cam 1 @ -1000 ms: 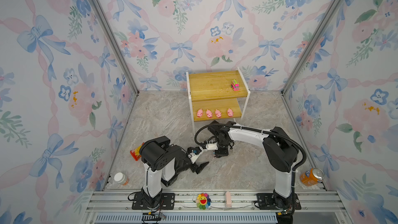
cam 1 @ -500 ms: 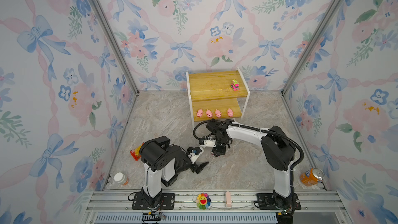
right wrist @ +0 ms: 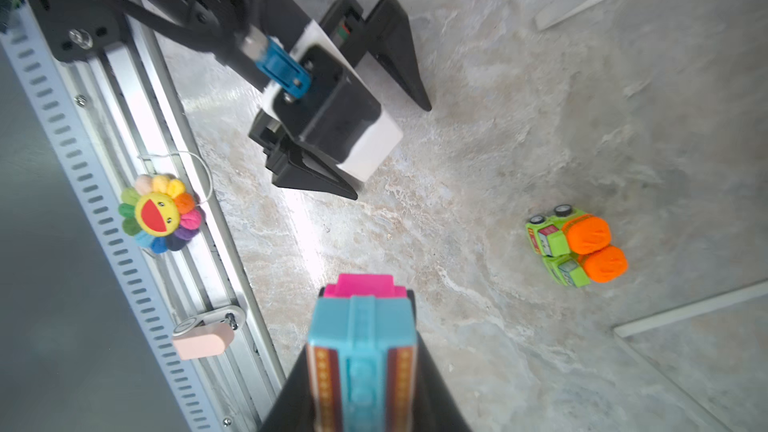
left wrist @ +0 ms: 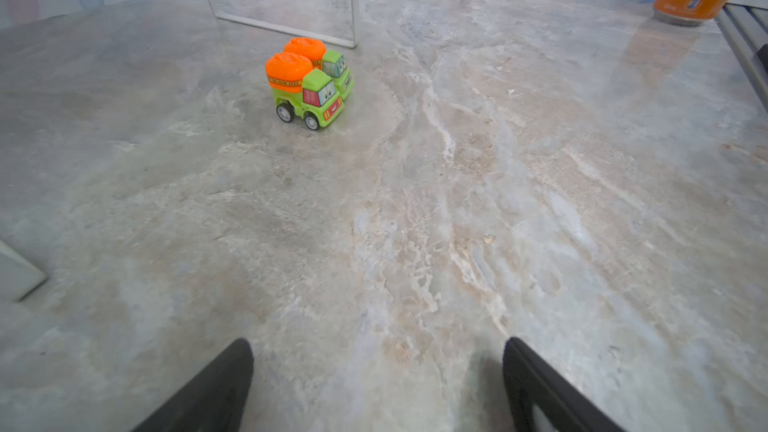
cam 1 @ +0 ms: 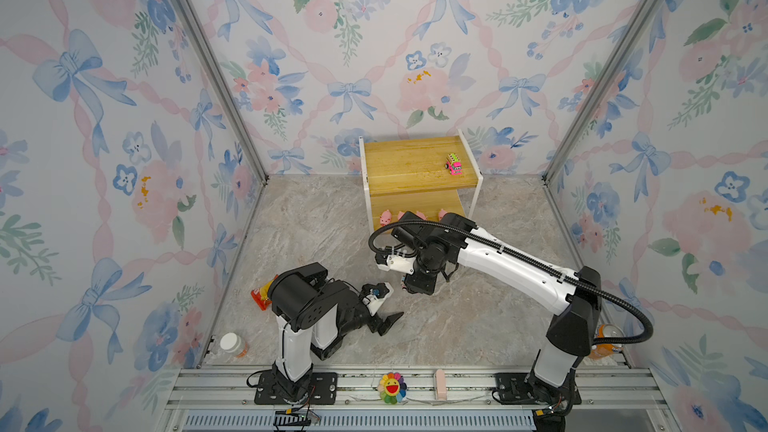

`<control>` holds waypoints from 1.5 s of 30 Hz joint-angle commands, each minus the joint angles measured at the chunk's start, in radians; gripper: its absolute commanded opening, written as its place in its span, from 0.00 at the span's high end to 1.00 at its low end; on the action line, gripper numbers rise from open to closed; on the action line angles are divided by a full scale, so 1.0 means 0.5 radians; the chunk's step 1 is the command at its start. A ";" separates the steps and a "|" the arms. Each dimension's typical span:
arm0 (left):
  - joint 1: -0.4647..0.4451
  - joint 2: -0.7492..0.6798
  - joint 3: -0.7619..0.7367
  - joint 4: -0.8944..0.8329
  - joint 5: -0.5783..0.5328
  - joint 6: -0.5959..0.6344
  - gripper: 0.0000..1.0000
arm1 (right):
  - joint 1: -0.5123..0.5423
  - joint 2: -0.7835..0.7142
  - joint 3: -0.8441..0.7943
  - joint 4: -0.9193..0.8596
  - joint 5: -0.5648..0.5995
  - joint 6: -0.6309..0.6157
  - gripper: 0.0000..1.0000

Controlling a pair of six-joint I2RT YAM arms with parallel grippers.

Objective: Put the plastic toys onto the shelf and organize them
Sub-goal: 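Lift and carry the truck up over the top shelf with the right gripper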

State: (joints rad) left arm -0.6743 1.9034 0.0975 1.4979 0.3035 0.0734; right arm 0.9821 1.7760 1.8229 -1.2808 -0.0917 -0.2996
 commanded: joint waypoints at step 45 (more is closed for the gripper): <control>0.008 -0.255 0.169 -0.376 0.108 -0.017 0.06 | -0.670 0.159 1.234 0.445 0.733 0.952 0.78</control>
State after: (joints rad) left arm -0.6743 1.7958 0.1726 1.3281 0.3382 0.0727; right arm 0.6540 1.8347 2.4088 -1.0668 0.2573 0.1501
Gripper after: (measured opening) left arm 0.937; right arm 0.284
